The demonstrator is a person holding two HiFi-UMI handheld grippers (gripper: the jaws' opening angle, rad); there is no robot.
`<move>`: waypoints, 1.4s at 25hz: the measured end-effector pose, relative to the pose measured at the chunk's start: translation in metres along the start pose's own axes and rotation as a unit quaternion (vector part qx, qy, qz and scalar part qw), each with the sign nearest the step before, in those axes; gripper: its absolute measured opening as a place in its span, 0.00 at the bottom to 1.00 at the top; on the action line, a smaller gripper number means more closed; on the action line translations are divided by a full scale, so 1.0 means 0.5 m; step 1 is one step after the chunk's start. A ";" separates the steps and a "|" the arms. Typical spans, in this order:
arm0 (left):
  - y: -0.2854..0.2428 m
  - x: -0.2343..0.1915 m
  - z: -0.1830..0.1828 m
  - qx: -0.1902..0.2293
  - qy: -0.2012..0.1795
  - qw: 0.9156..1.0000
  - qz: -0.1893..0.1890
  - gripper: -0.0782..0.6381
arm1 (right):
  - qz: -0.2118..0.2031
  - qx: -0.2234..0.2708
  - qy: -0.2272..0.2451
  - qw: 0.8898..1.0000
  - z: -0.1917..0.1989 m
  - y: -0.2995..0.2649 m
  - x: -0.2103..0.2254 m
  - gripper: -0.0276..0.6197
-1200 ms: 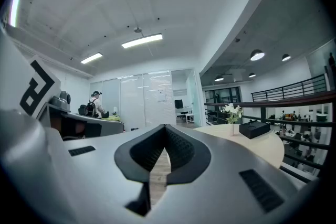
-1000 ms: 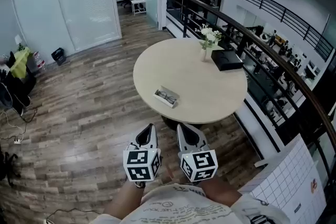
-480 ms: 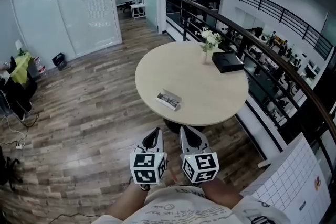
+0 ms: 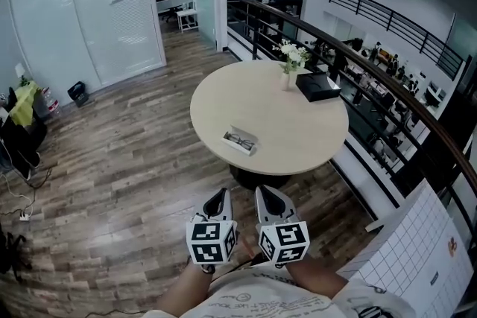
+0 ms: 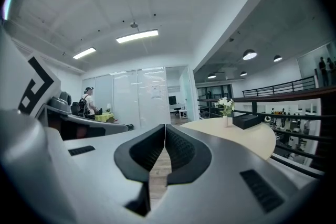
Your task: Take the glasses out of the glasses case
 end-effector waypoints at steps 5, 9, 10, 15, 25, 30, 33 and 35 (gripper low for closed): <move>0.014 -0.008 0.016 0.001 0.009 1.000 0.001 0.13 | -0.003 -0.008 0.007 1.000 0.011 0.004 -0.014 0.07; 0.017 -0.022 0.020 -0.001 0.011 1.000 -0.002 0.13 | -0.004 -0.004 0.002 1.000 0.017 -0.002 -0.022 0.07; 0.015 -0.024 0.021 -0.002 0.010 1.000 -0.002 0.13 | -0.003 -0.003 0.001 1.000 0.018 -0.004 -0.021 0.07; -0.012 -0.037 0.005 -0.005 -0.004 1.000 -0.002 0.13 | 0.004 0.007 -0.007 1.000 0.016 -0.033 -0.001 0.07; -0.082 -0.093 -0.022 -0.007 -0.017 1.000 -0.008 0.13 | 0.008 0.025 -0.014 1.000 0.000 -0.136 0.027 0.07; -0.136 -0.124 -0.045 -0.010 -0.019 1.000 -0.010 0.13 | 0.007 0.028 -0.018 0.999 -0.013 -0.200 0.048 0.07; -0.177 -0.137 -0.058 -0.011 -0.020 1.000 -0.009 0.13 | 0.006 0.025 -0.016 1.000 -0.013 -0.237 0.065 0.07; -0.206 -0.141 -0.065 -0.015 -0.021 1.000 -0.006 0.13 | 0.006 0.022 -0.017 1.000 -0.016 -0.261 0.080 0.07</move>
Point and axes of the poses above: the fingertips, and each gripper's own axes: y backward along the fingers, x to its right, z out of its underside, the point moved 8 cm from there along y, backward along the fingers, and after that the axes turned 3 degrees about -x, right-handed, at the moved point
